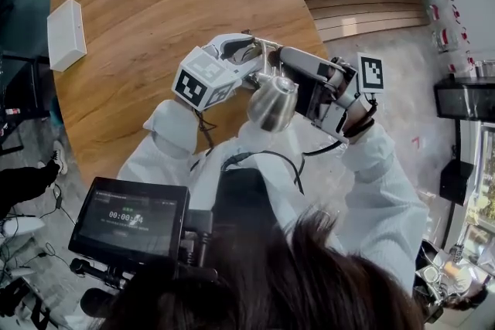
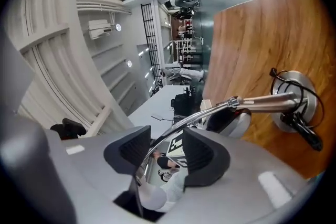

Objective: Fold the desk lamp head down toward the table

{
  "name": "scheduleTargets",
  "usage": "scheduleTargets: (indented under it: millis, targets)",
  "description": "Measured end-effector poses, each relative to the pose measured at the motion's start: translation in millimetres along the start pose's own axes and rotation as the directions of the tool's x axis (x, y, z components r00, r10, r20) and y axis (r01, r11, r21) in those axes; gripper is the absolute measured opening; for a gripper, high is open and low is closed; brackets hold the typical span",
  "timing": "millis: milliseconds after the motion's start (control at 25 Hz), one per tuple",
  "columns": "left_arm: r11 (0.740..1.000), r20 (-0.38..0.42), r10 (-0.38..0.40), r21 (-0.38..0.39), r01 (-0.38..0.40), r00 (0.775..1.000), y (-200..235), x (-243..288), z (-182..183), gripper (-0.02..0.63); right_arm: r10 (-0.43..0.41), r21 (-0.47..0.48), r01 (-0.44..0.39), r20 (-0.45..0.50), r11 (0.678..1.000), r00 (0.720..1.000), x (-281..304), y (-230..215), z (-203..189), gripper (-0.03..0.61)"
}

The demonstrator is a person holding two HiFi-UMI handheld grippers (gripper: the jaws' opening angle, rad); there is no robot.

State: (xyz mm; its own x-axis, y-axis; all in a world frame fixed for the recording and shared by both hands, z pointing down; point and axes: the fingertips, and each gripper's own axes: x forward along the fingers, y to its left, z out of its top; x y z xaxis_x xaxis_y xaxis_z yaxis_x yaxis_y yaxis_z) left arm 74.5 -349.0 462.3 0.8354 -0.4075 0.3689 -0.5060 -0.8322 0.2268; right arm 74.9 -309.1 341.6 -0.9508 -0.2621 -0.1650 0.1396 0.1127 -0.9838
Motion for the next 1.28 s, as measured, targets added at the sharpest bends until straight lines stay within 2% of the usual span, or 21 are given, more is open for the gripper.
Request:
scheduleTargets:
  millis: [200,480,680,880,960,1040,1160,1280]
  targets:
    - [0.998,-0.027,-0.038,0.039,0.039,0.999,-7.6,6.5,0.9,0.124,0.028,0.046,-0.028,-0.012,0.999,1.0,2.5,1.2,-2.9,0.163]
    - [0.994,-0.069,-0.103,0.021,0.105,0.992,-9.4,4.6,2.2,0.123,0.019,0.052,-0.016,-0.041,0.999,0.999,3.2,2.1,-10.2,0.146]
    - [0.988,-0.055,-0.153,-0.002,0.153,0.987,-10.2,-2.5,1.5,0.126,-0.071,-0.082,0.062,-0.116,0.995,0.991,7.1,-11.1,-42.0,0.11]
    - [0.986,-0.06,-0.163,0.017,0.165,0.985,-8.7,-2.0,1.9,0.124,-0.128,-0.285,0.088,-0.128,0.955,0.984,1.2,-30.6,-56.5,0.1]
    - [0.988,-0.045,-0.153,0.014,0.154,0.987,-9.5,-4.7,3.9,0.124,-0.155,-0.374,0.09,-0.147,0.923,0.977,0.0,-34.5,-62.2,0.101]
    - [0.988,-0.027,-0.152,0.01,0.152,0.988,-9.2,-8.2,2.6,0.123,-0.221,-0.472,0.119,-0.167,0.873,0.961,0.0,-47.2,-69.9,0.099]
    - [0.987,-0.031,-0.159,0.023,0.159,0.987,-9.5,-8.4,-2.6,0.12,-0.336,-0.616,0.171,-0.162,0.769,0.928,-3.9,-70.9,-76.2,0.084]
    - [0.985,-0.04,-0.163,0.048,0.165,0.986,-12.8,-8.3,-0.9,0.117,-0.37,-0.728,0.143,-0.161,0.671,0.915,-7.8,-79.1,-78.3,0.086]
